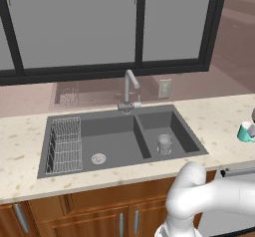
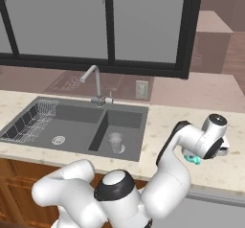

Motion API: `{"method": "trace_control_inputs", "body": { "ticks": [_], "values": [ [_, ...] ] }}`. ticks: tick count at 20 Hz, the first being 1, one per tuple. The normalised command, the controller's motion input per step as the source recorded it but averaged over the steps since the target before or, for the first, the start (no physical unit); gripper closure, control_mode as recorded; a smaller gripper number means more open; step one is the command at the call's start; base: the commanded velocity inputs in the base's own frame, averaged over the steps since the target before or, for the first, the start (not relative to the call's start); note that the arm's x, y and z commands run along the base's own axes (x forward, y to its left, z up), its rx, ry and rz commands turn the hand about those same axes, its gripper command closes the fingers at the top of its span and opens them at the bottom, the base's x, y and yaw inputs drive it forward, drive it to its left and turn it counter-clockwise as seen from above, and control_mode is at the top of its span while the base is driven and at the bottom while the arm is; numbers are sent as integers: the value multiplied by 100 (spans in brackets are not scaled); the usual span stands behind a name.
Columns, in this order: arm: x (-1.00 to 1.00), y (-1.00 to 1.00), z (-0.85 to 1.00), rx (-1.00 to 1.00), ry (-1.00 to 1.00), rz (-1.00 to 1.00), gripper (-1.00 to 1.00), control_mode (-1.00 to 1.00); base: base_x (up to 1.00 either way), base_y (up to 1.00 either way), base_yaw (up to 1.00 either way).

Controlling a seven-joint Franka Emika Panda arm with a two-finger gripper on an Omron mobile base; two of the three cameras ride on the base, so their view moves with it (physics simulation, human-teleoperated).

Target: Move any existing items from the left basin to the right basin for drying. Then move the mug from the counter to the left basin of the sink for washing.

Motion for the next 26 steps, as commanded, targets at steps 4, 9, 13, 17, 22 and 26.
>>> {"method": "trace_control_inputs", "body": {
  "ticks": [4, 9, 13, 17, 22, 26],
  "values": [
    [0, 0, -15, 0, 0, 2, -100, -100, 0, 0, 0],
    [0, 0, -12, 0, 0, 2, -100, -100, 0, 0, 0],
    [0, 0, -12, 0, 0, 3, -100, -100, 0, 0, 0],
    [10, 11, -14, 0, 1, 3, 100, -100, 0, 0, 0],
    [12, 10, -10, 0, 0, 4, 100, -100, 0, 0, 0],
    [1, 7, -3, 0, 1, 5, 100, -100, 0, 0, 0]
  ]
}}
